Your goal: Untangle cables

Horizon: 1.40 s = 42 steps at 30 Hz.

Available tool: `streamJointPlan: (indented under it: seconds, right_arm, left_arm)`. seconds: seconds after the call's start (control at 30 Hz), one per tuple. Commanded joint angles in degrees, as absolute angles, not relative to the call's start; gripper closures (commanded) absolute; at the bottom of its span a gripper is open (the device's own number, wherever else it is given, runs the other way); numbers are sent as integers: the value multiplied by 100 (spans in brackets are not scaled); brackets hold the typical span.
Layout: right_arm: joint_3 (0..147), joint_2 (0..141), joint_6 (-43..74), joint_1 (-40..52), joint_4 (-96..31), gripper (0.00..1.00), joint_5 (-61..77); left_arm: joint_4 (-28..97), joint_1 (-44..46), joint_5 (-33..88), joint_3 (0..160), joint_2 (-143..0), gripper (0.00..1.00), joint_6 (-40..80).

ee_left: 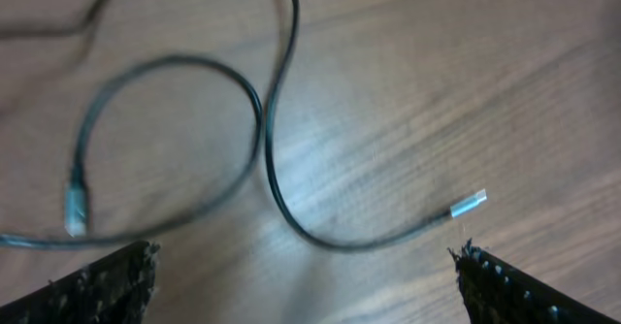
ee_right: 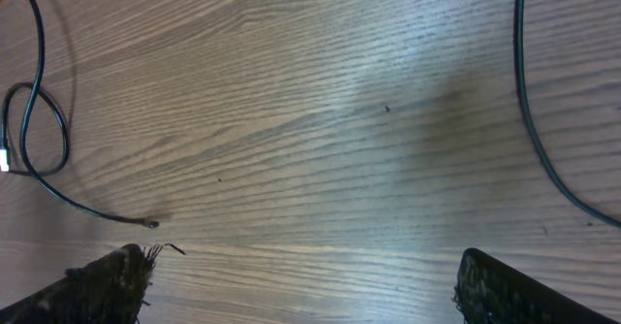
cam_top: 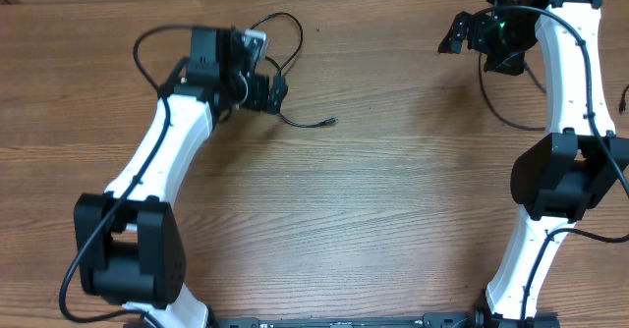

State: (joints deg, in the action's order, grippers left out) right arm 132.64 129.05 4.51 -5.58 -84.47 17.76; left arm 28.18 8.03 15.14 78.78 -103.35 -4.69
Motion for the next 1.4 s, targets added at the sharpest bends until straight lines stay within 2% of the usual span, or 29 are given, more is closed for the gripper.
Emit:
streamJointPlan:
  seconds: [0.0,0.3,0.57,0.77,0.9,1.27,1.33,1.37]
  right_arm:
    - [13358,12728,440,-563,-8473,0,1802]
    - [13358,12728,440,-563,-8458,0,1608]
    - [13358,12728,440,-563,-8326,0,1584]
    - [13358,12728,438,-563,-8329,0,1577]
    - [13358,12728,438,-563,-8407,0,1363]
    - [13358,12728,438,-563,-8458,0,1245]
    - [13358,12728,436,-563,-8458,0,1245]
    - [13358,12728,436,-563,-8458,0,1243]
  left_arm:
    - [3247,707,1203,8707,-11004,0,-528]
    - [4580,786,969,10320,-12442,0,-875]
    - [4281,1068,1245,10335,-12440,0,-873]
    - [4042,1420,840,10333,-12514,0,-854]
    - [4088,1431,395,10333,-12674,0,-801]
    - [4160,1354,410,10333,-13010,0,-554]
    - [4169,1354,412,10333,-13052,2,-554]
    - [4174,1354,412,10333,-13052,8,-554]
